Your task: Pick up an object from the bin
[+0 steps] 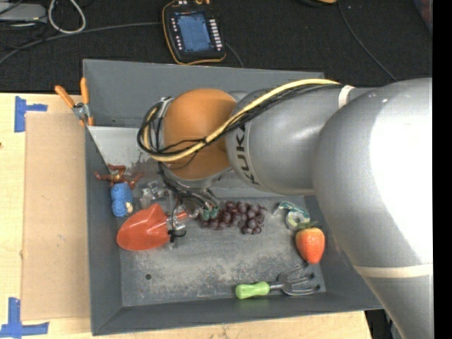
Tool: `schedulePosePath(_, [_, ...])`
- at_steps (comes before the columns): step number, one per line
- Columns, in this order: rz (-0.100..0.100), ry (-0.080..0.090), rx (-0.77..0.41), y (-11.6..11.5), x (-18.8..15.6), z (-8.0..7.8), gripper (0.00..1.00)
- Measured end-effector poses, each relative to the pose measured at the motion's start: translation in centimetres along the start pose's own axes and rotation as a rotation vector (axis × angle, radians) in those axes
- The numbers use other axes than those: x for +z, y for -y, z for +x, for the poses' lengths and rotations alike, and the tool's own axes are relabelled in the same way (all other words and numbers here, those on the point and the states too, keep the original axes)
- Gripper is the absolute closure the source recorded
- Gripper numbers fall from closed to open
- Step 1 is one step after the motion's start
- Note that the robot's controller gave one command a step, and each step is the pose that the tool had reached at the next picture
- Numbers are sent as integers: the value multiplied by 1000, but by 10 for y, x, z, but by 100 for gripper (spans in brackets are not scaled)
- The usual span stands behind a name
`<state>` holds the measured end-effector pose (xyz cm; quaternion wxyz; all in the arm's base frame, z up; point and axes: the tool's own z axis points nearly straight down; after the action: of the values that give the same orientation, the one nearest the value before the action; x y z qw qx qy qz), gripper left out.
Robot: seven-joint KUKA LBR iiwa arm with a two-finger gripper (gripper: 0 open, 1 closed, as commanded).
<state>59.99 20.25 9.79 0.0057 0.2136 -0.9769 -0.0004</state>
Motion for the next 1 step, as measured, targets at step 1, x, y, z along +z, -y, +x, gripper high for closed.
schedulePosePath(1, [3, 22, -15, -20, 28, 0, 0])
